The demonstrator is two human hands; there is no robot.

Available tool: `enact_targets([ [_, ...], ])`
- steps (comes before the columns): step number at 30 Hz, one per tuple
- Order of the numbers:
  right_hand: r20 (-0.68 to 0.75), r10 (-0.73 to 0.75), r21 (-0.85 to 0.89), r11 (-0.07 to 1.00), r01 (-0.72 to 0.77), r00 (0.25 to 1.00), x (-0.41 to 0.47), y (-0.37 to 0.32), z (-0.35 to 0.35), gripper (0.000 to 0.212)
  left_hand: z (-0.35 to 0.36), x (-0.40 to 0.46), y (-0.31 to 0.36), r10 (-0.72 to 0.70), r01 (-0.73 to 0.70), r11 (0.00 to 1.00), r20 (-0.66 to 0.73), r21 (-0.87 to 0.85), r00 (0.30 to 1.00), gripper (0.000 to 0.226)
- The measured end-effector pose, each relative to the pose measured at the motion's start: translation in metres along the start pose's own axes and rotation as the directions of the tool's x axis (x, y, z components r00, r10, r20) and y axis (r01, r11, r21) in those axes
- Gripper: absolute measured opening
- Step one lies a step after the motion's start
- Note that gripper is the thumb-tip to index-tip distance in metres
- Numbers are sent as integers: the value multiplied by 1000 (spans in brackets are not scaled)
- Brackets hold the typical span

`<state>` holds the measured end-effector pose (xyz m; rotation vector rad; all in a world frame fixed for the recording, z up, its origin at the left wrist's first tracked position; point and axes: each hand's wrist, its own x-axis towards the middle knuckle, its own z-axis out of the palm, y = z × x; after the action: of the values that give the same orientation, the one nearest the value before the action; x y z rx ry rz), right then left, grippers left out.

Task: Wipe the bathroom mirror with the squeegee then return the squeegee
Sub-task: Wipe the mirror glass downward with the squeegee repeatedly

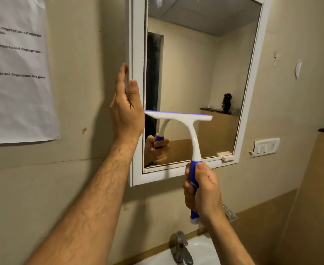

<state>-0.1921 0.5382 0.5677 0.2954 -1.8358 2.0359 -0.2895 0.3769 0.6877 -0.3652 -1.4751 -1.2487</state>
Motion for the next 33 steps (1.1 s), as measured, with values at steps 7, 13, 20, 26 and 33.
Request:
enact_targets([
  [7, -25, 23, 4, 1000, -23, 999, -9, -4, -6, 40, -5, -24, 1, -249, 251, 966, -44, 60, 968, 37],
  [13, -36, 10, -6, 1000, -10, 999, 6, -17, 6, 38, -4, -26, 4, -266, 269, 962, -52, 54, 963, 32],
  [20, -6, 104, -76, 992, -105, 995, -33, 27, -16, 38, -5, -28, 14, -281, 285, 957, -72, 56, 957, 27],
  [26, 10, 79, -82, 994, -78, 997, -32, 11, -21, 37, -6, -30, 16, -293, 297, 953, -60, 55, 954, 27],
  [33, 10, 110, -71, 992, -109, 994, -29, 14, -15, 37, -6, -30, 15, -319, 322, 946, -52, 43, 946, 32],
])
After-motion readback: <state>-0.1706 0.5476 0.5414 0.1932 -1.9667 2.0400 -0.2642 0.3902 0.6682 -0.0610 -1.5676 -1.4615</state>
